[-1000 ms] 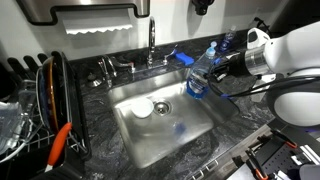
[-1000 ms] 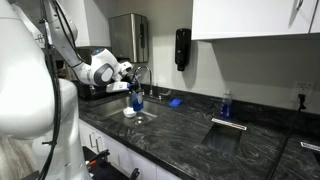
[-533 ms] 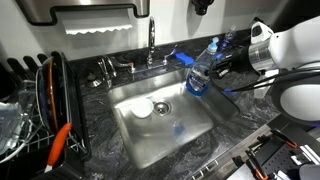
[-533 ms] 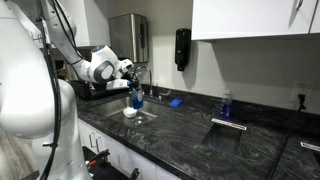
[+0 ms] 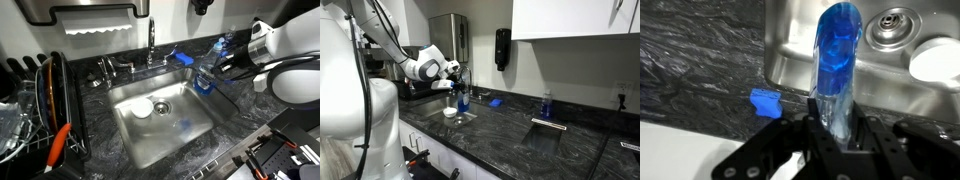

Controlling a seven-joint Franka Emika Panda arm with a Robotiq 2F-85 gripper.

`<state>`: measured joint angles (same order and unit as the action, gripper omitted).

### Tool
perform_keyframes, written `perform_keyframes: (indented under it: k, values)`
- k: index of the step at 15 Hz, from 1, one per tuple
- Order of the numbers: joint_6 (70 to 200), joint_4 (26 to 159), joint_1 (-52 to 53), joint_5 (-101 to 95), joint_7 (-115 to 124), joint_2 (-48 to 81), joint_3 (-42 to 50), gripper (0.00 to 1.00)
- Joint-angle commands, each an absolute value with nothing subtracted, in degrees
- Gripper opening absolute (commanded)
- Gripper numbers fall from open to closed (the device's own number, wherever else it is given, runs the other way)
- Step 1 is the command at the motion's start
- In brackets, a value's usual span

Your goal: Pick the soap bottle and put it on the right of the counter

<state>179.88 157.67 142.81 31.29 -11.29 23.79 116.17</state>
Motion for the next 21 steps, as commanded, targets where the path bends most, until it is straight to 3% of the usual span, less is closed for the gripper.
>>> perform_keyframes:
  k: [1, 8, 21]
  values:
    - [168.6, 155.3, 133.7, 26.1, 0.2, 34.0, 112.2, 0.08]
    - [155.2, 149.9, 122.6, 21.8, 19.7, 44.7, 105.7, 0.08]
    - [153.0, 146.8, 104.9, 22.5, 33.0, 48.7, 96.6, 0.08]
